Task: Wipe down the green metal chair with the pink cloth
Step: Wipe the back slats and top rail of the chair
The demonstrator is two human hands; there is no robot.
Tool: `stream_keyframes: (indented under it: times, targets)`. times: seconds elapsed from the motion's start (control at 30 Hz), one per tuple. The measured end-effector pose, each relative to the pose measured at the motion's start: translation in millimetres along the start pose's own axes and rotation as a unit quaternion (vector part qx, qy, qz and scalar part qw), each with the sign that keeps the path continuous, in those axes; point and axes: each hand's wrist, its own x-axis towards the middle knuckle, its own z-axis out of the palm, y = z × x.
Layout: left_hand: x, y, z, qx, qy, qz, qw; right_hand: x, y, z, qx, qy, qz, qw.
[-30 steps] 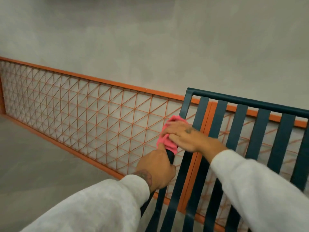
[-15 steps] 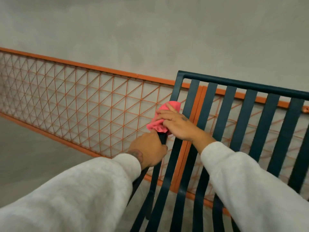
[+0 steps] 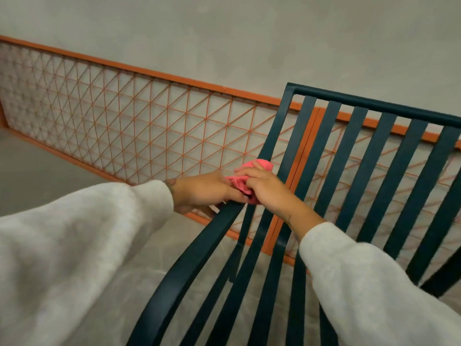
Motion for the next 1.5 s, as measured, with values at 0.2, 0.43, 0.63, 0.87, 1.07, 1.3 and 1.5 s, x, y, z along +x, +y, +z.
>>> stream_keyframes:
  times: [0.2, 0.43, 0.63, 0.87, 1.07, 1.3, 1.5]
  targets:
    - [-57, -36, 7, -0.199, -0.012, -0.007, 0.98, -74, -17, 31, 0.2, 0.041, 0.015, 0.979]
    - [-76, -50, 27, -0.195, 0.067, -0.009, 0.979, -152, -52, 108, 0.521, 0.208, 0.114, 0.82]
    - [-87, -61, 30, -0.194, 0.101, -0.041, 0.975, -145, -62, 103, 0.535, 0.223, 0.147, 0.802]
    - [-101, -52, 39, -0.194, 0.118, -0.054, 0.972, -134, -68, 94, 0.531, 0.214, 0.161, 0.804]
    - [-93, -59, 35, -0.223, 0.075, -0.049, 0.971, -184, -90, 124, 0.547, 0.136, 0.155, 0.811]
    - [-90, -56, 26, -0.115, 0.07, -0.062, 0.989, -180, -99, 124, 0.478, 0.182, 0.2, 0.836]
    - [-100, -46, 23, -0.082, 0.1, -0.079, 0.988, -234, -103, 149, 0.319, 0.081, 0.161, 0.931]
